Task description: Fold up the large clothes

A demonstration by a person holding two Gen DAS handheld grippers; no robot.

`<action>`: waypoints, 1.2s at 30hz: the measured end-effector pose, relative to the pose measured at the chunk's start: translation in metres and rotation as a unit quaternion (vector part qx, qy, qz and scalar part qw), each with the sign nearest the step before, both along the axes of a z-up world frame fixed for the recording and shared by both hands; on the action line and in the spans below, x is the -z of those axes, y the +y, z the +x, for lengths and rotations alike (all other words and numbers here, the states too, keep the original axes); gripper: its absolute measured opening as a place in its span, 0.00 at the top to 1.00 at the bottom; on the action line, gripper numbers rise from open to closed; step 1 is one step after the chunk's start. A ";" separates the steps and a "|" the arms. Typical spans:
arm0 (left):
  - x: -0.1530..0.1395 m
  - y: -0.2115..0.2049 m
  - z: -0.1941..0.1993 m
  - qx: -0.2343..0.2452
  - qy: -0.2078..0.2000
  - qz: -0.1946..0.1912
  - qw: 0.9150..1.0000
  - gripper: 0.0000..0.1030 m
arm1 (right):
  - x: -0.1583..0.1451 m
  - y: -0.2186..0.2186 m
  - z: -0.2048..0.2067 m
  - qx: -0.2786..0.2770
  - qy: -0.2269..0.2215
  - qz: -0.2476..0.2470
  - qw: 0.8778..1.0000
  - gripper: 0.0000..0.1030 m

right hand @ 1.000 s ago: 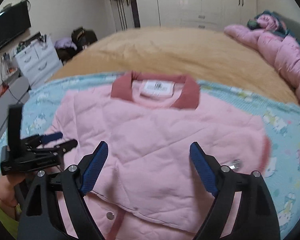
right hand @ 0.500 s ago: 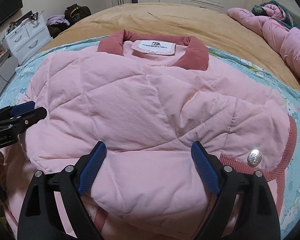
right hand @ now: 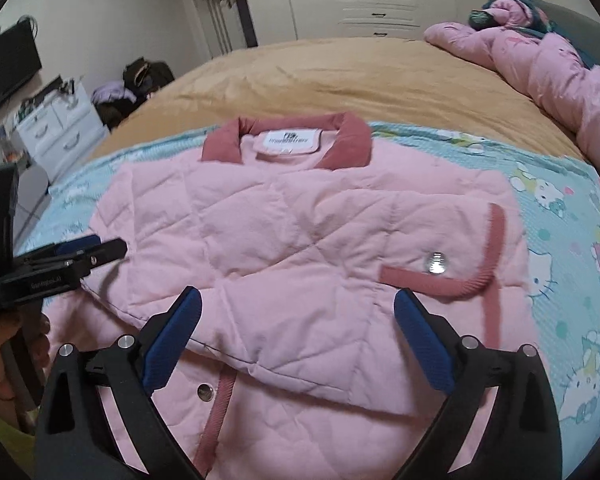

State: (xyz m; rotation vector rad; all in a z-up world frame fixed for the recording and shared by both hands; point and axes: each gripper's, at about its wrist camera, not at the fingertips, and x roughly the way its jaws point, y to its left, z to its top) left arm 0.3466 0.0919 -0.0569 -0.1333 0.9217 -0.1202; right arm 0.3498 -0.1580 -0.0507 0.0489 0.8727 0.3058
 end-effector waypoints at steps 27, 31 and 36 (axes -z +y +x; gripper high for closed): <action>-0.055 -0.035 -0.031 0.022 -0.052 0.038 0.998 0.09 | -0.037 -0.022 -0.026 0.028 -0.031 0.043 0.998 0.05; -0.069 -0.036 -0.046 0.027 -0.067 0.016 0.997 0.09 | -0.048 -0.025 -0.039 0.034 -0.033 0.051 0.998 0.05; -0.081 -0.036 -0.064 0.026 -0.081 0.025 0.996 0.09 | -0.062 -0.030 -0.063 0.046 -0.038 0.058 0.997 0.05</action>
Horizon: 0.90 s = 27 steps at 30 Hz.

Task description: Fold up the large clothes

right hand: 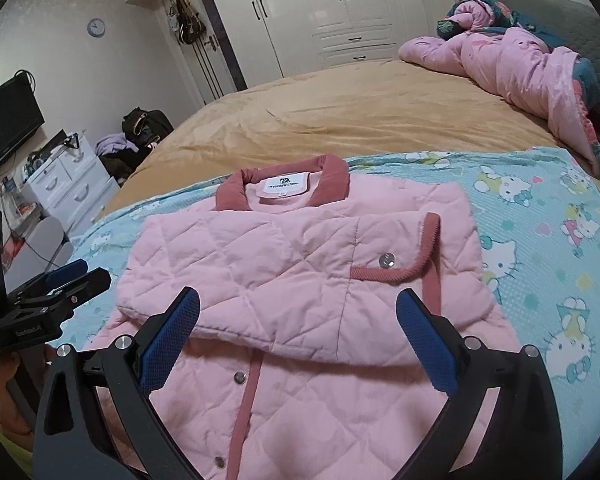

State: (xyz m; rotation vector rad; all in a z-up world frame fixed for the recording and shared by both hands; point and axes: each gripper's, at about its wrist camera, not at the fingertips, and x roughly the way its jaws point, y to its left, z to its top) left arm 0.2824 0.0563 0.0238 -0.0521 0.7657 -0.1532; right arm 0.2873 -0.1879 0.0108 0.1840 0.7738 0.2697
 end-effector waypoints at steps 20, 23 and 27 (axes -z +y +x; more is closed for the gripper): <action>-0.039 0.017 -0.084 -0.030 -0.032 -0.011 0.999 0.09 | -0.058 -0.018 -0.072 0.011 -0.040 0.007 0.999 0.05; -0.043 0.015 -0.095 -0.028 -0.038 -0.007 0.999 0.09 | -0.062 -0.019 -0.080 0.008 -0.042 0.009 0.999 0.05; -0.045 0.011 -0.107 -0.026 -0.040 0.000 0.999 0.09 | -0.065 -0.019 -0.091 0.004 -0.044 0.009 0.999 0.05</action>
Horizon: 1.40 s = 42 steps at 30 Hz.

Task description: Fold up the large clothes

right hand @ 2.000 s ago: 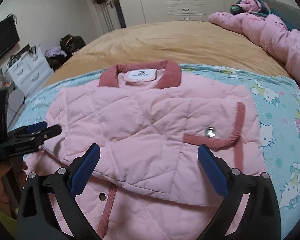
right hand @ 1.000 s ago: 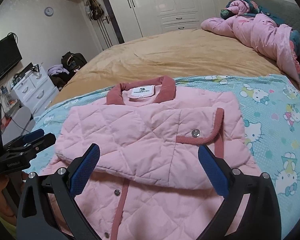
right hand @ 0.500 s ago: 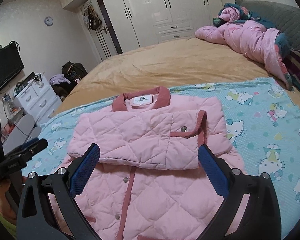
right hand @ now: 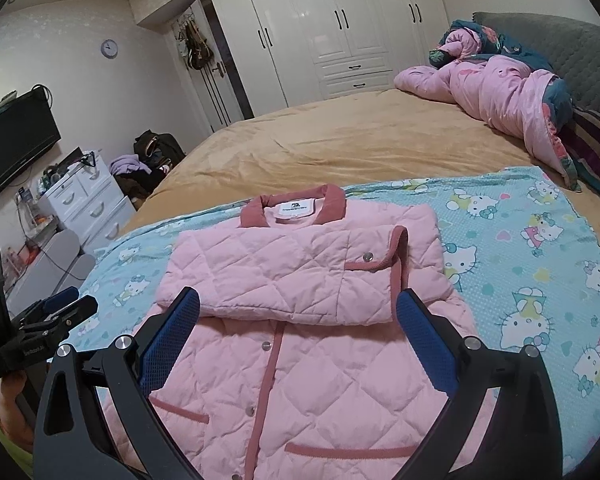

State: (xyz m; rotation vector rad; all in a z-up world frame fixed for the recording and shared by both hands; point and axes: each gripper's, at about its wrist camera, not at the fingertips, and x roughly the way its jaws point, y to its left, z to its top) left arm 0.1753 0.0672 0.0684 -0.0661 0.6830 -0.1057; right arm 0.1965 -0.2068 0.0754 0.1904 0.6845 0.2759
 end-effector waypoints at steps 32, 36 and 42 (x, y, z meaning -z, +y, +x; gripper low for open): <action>0.034 -0.013 -0.068 0.003 0.033 0.028 0.999 0.09 | 0.031 -0.023 -0.077 -0.015 0.038 -0.017 0.999 0.04; 0.041 -0.011 -0.076 0.000 0.041 0.034 0.999 0.09 | 0.039 -0.027 -0.085 -0.015 0.048 -0.021 0.999 0.04; 0.053 -0.005 -0.087 -0.007 0.056 0.045 0.997 0.09 | 0.053 -0.033 -0.098 -0.013 0.063 -0.027 0.998 0.04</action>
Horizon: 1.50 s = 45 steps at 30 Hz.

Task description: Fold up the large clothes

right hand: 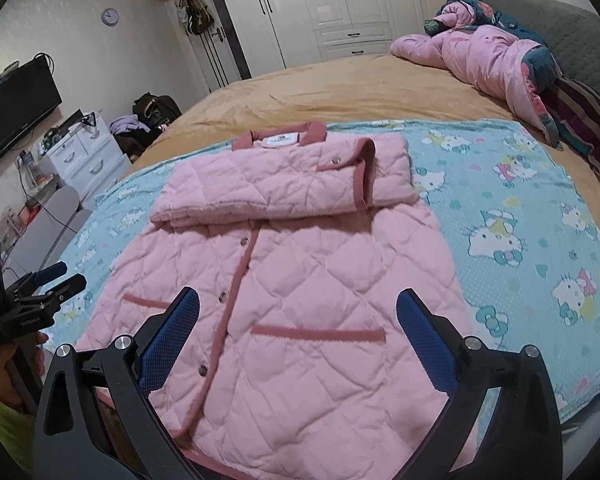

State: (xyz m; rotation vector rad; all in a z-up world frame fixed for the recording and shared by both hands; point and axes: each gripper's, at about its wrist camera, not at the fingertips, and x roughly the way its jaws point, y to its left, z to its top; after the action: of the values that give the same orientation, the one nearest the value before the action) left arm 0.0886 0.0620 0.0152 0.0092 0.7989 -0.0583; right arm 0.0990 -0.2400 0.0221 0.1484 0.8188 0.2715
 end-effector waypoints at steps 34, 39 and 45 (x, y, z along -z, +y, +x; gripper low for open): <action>0.076 0.093 -0.037 -0.088 0.106 -0.013 0.990 0.09 | 0.059 -0.034 -0.025 -0.001 0.068 -0.028 0.997 0.04; 0.086 0.113 -0.045 -0.095 0.123 -0.028 0.987 0.09 | 0.064 -0.039 -0.027 -0.001 0.075 -0.023 0.997 0.04; 0.103 0.120 -0.053 -0.071 0.155 -0.100 0.980 0.09 | 0.067 -0.049 -0.031 0.007 0.083 -0.026 0.996 0.04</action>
State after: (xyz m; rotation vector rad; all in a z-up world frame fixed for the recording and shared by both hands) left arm 0.0360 0.1819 -0.0883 -0.2530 1.1009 -0.0046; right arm 0.0682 -0.2885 -0.0447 0.1295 0.9879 0.2276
